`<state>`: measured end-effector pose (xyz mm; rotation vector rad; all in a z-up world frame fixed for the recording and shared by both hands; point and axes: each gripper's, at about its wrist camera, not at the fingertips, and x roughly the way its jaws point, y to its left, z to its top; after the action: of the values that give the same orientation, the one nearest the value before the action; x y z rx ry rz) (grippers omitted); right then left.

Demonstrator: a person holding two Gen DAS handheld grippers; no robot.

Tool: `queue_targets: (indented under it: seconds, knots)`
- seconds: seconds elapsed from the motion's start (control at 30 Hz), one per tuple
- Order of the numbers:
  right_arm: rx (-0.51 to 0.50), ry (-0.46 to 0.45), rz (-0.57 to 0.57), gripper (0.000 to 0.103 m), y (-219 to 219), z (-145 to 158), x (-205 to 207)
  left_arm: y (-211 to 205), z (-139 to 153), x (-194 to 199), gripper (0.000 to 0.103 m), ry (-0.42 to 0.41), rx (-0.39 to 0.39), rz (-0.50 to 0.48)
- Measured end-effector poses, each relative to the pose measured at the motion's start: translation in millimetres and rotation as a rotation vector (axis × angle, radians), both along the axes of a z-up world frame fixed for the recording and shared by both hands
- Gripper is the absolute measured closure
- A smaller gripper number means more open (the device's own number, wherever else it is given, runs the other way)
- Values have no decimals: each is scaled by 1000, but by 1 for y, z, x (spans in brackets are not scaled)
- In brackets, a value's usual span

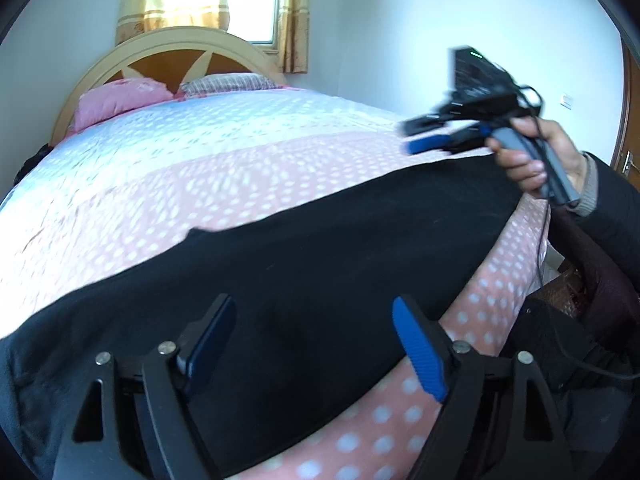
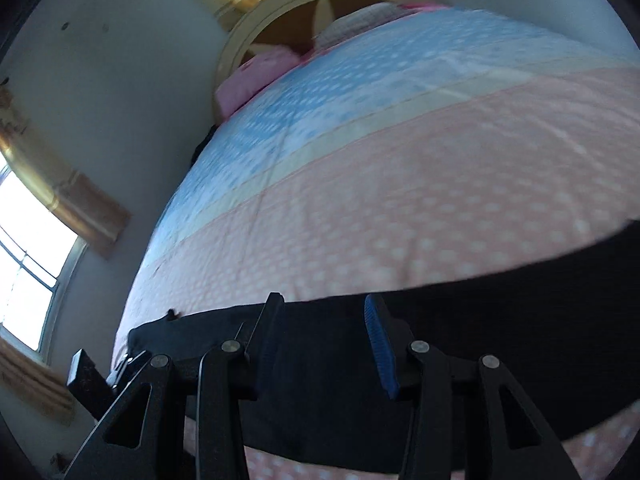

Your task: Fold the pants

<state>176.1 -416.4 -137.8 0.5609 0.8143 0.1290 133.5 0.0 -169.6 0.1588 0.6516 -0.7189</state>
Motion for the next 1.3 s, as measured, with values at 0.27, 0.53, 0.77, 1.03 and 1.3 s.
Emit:
queue_targets:
  seconds: [0.27, 0.53, 0.77, 1.03, 1.3]
  knots:
    - [-101, 27, -330, 39, -123, -13, -92, -29, 6, 14, 7, -16, 21, 85]
    - [-21, 63, -375, 39, -148, -57, -111, -35, 3, 23, 4, 7, 44, 195]
    - [0, 7, -306, 39, -131, -59, -110, -42, -11, 33, 4, 67, 101, 261]
    - [5, -11, -305, 40, -134, -64, -106, -46, -17, 34, 2, 89, 142, 258]
    - [61, 7, -253, 87, -139, -72, -100, -46, -18, 34, 0, 94, 143, 247]
